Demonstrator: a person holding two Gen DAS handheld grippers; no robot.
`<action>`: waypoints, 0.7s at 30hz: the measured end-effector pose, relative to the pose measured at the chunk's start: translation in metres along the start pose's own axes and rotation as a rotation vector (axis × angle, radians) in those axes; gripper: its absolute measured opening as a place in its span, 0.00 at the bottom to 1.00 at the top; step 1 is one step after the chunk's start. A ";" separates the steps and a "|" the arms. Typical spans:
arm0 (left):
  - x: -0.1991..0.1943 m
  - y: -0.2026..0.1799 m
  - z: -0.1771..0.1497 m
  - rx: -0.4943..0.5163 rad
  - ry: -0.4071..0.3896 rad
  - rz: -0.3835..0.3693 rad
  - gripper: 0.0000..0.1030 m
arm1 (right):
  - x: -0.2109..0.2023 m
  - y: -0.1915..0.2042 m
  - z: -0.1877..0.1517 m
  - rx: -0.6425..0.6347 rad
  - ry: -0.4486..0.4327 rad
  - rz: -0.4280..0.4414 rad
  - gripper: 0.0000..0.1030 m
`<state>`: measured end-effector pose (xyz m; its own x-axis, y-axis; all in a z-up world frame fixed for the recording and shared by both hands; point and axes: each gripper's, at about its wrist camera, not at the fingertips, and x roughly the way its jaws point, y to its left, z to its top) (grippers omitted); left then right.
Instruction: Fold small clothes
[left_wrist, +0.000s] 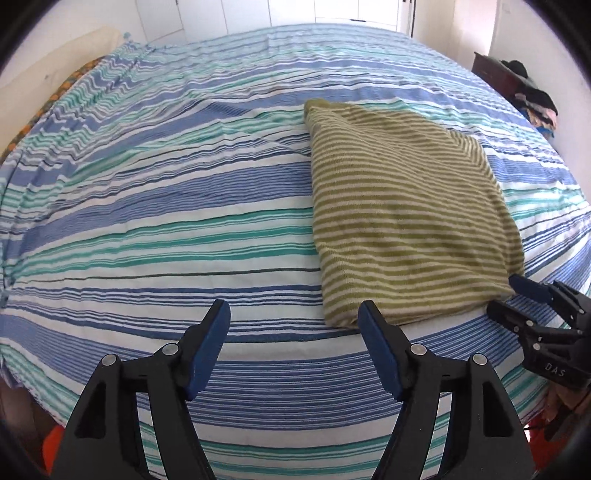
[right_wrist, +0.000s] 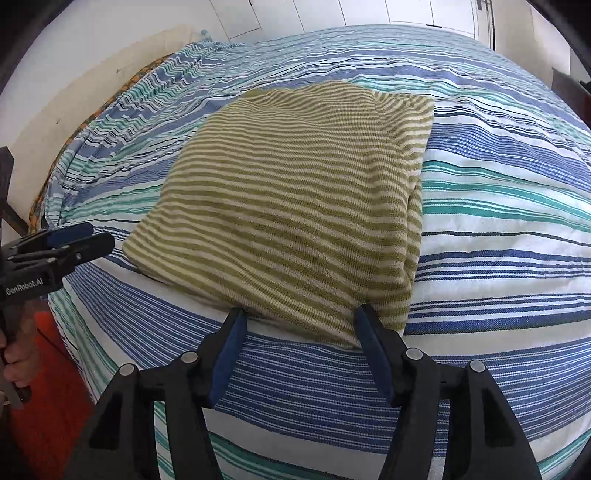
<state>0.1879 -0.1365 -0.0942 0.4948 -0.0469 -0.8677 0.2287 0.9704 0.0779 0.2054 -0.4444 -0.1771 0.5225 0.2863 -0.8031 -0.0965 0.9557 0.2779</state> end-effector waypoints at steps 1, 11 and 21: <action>-0.002 0.001 -0.001 -0.001 -0.001 0.009 0.72 | -0.006 0.002 -0.001 0.002 -0.026 -0.003 0.62; -0.002 0.000 -0.008 0.001 0.017 0.040 0.72 | -0.039 -0.008 -0.025 0.100 -0.083 0.028 0.63; 0.014 0.048 0.035 -0.144 -0.015 -0.246 0.85 | -0.084 -0.063 0.024 0.185 -0.235 0.125 0.78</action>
<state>0.2357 -0.0988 -0.0856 0.4517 -0.2874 -0.8446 0.2222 0.9531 -0.2054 0.1879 -0.5302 -0.1147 0.6998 0.3567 -0.6189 -0.0278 0.8793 0.4754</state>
